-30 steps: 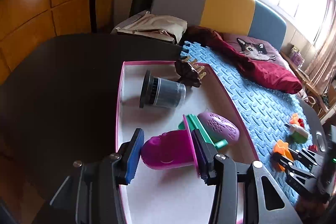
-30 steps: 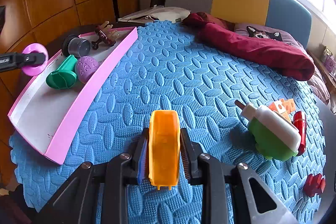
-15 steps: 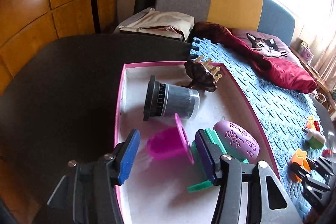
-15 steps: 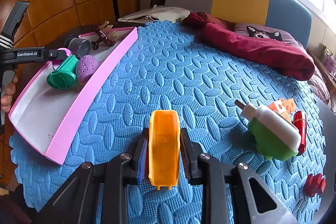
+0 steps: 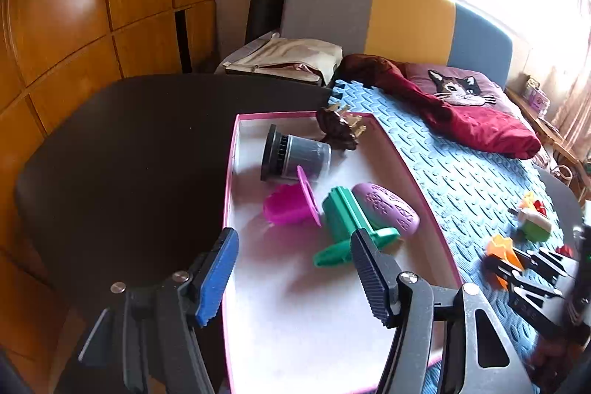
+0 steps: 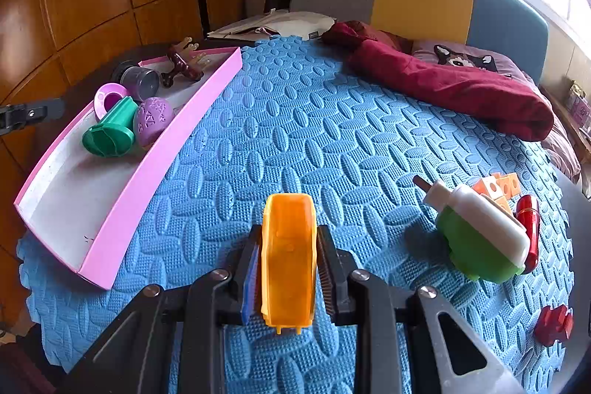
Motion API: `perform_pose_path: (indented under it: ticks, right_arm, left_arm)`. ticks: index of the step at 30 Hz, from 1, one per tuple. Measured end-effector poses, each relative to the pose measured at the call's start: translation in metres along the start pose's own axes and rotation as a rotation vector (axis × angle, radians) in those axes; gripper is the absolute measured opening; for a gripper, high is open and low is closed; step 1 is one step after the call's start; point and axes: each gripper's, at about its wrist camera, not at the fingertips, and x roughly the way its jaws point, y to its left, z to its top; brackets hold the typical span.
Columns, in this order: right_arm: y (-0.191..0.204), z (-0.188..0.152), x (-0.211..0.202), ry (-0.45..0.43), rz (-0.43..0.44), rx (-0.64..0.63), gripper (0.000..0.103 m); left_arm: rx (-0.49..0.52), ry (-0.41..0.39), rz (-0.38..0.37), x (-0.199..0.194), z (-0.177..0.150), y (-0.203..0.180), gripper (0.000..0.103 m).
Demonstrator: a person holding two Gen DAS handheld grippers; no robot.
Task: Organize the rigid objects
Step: 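Carry the orange piece into the white tray and open the right gripper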
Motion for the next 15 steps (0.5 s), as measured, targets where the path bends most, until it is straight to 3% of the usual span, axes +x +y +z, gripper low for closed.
perform_pose_path:
  ticks: [15]
  right_arm:
    - [0.001,-0.001,0.000,-0.001,-0.017,-0.015,0.026]
  left_arm:
    - [0.015,-0.030,0.004,-0.027,-0.011,-0.001,0.065]
